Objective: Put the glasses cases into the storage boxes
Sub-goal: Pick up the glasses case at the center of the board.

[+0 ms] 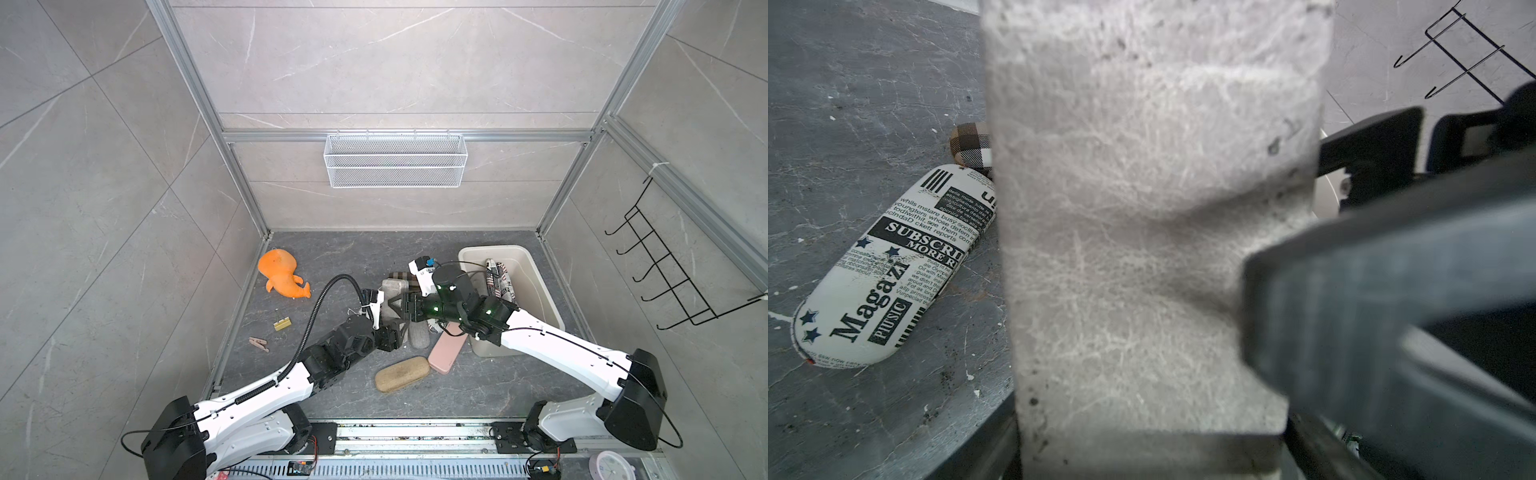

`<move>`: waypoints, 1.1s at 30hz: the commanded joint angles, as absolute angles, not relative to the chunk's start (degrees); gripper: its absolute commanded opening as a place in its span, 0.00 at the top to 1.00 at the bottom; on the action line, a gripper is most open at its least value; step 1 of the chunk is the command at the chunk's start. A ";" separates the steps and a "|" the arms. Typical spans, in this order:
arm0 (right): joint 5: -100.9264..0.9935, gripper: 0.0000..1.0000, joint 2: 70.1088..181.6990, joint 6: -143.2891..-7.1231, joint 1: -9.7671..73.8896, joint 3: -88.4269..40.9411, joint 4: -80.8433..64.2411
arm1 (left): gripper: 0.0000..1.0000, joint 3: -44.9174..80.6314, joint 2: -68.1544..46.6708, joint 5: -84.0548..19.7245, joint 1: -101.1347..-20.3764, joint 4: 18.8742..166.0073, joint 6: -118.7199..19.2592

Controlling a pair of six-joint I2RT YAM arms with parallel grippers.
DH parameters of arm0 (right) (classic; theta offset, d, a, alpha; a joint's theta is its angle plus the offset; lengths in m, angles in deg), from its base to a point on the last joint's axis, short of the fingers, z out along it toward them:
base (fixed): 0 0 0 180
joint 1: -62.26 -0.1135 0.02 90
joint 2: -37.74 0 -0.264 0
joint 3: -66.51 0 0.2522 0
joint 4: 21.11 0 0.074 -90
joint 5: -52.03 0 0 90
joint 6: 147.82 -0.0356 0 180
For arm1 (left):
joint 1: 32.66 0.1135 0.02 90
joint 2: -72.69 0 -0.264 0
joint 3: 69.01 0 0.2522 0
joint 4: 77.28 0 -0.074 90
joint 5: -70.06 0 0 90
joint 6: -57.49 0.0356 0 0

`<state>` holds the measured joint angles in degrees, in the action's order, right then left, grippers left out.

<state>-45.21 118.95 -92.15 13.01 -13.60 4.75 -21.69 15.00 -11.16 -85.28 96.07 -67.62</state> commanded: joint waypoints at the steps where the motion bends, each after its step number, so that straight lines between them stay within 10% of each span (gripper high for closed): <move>1: -41.91 0.39 120.27 -92.51 12.02 -16.18 2.95 | 0.42 -20.37 16.33 -11.38 -85.43 101.71 -68.37; 6: -42.30 0.60 121.31 -92.45 11.55 -17.54 3.31 | 0.41 -22.16 17.69 -10.60 -85.47 102.58 -69.21; 15: -39.17 0.65 122.12 -90.90 11.29 -21.61 5.48 | 0.05 -23.52 22.14 -8.12 -85.48 93.59 -68.40; 33: -22.92 0.68 119.37 -80.35 14.76 -29.13 19.25 | 0.03 -28.63 43.34 15.21 -85.47 62.11 -88.23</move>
